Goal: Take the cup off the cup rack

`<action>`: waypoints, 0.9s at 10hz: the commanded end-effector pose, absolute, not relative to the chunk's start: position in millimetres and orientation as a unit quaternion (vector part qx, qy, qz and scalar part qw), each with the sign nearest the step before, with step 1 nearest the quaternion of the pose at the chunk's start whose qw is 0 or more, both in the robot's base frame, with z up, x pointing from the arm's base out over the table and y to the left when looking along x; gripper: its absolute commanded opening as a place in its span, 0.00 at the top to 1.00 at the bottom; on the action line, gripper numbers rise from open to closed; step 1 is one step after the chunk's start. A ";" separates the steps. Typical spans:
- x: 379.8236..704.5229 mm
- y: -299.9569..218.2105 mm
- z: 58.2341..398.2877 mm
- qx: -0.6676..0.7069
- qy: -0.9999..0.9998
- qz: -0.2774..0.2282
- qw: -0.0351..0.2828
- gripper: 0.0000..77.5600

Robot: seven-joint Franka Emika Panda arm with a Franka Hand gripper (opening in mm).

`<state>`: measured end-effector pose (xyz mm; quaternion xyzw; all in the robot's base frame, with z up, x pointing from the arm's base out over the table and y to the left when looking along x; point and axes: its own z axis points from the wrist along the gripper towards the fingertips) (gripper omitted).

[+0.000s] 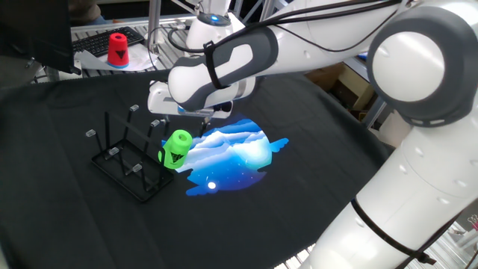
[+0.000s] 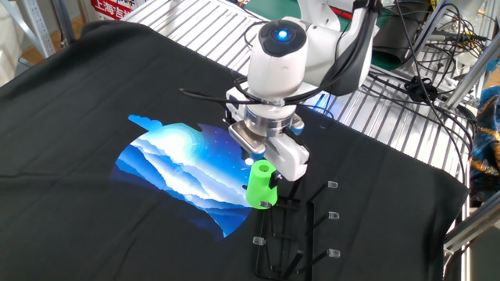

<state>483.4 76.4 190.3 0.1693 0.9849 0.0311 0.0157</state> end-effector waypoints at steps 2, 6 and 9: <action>475.7 82.5 190.1 0.178 0.983 0.036 0.017 0.00; 474.3 84.8 175.1 0.175 0.984 0.038 0.028 0.00; 473.9 84.7 175.1 0.173 0.984 0.037 0.027 0.00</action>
